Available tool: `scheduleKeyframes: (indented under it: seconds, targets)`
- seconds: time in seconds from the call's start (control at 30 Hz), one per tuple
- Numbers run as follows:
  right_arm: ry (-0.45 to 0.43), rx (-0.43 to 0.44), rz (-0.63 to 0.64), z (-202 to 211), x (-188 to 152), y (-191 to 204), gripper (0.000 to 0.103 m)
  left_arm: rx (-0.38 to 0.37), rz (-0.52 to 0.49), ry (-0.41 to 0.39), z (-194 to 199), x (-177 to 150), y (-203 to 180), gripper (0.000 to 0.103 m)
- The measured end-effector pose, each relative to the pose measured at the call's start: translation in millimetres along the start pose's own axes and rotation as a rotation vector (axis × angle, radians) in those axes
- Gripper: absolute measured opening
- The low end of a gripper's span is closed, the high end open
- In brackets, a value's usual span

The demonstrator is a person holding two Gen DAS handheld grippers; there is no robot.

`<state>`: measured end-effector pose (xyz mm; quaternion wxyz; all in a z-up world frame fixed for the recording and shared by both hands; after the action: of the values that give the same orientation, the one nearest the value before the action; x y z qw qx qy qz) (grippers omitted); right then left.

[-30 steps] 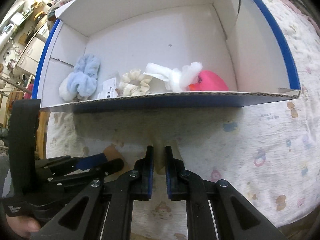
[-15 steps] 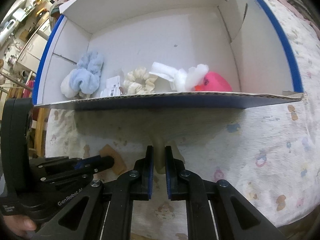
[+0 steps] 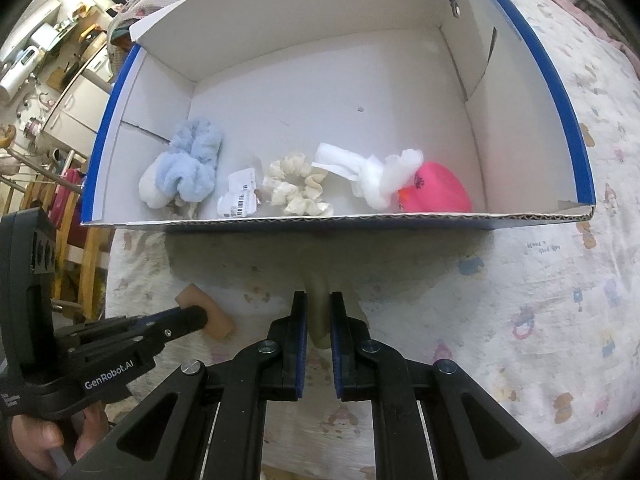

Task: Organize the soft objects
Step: 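Carry the orange cylinder and the beige item up and into the box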

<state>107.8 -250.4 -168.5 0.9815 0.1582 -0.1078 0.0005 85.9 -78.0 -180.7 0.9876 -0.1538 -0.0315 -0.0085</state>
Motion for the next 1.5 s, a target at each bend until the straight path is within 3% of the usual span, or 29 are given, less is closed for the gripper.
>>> scheduleKeyframes:
  seconds: [0.23, 0.43, 0.67, 0.77, 0.93, 1.23, 1.33, 1.5]
  targets:
    - [0.007, 0.013, 0.022, 0, -3, 5, 0.012, 0.062, -0.038, -0.049, 15, -4, 8, 0.004]
    - [-0.032, 0.078, 0.104, 14, -5, 36, 0.012, 0.133, -0.025, -0.095, 29, -7, 30, 0.004]
    - [-0.136, 0.177, 0.222, 45, -3, 76, 0.012, 0.216, -0.023, -0.149, 60, -16, 60, 0.004]
    - [-0.205, 0.217, 0.261, 64, 0, 87, 0.012, 0.204, 0.008, -0.176, 68, -19, 61, 0.004]
    - [-0.321, 0.258, 0.261, 96, 10, 91, 0.012, 0.204, -0.007, -0.319, 111, -20, 49, 0.004]
    - [-0.436, 0.201, 0.219, 128, 28, 68, 0.012, 0.268, -0.091, -0.572, 178, 17, 10, 0.004]
    - [-0.444, 0.185, 0.213, 131, 33, 62, 0.012, 0.277, -0.124, -0.593, 181, 39, 2, 0.004]
    - [-0.433, 0.137, 0.238, 125, 53, 56, 0.012, 0.256, -0.135, -0.565, 176, 67, -7, 0.004]
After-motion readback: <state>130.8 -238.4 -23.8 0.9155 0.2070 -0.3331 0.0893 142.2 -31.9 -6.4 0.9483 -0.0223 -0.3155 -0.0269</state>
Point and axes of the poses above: each gripper's, at about its wrist camera, not at the fingertips, and z roughly against the way its jaws point, y to its left, x to its top, the point moved 7 cm from there along -z, roughly the way its jaws point, and after that the axes turned 4 degrees about y, right-handed, at the moved point
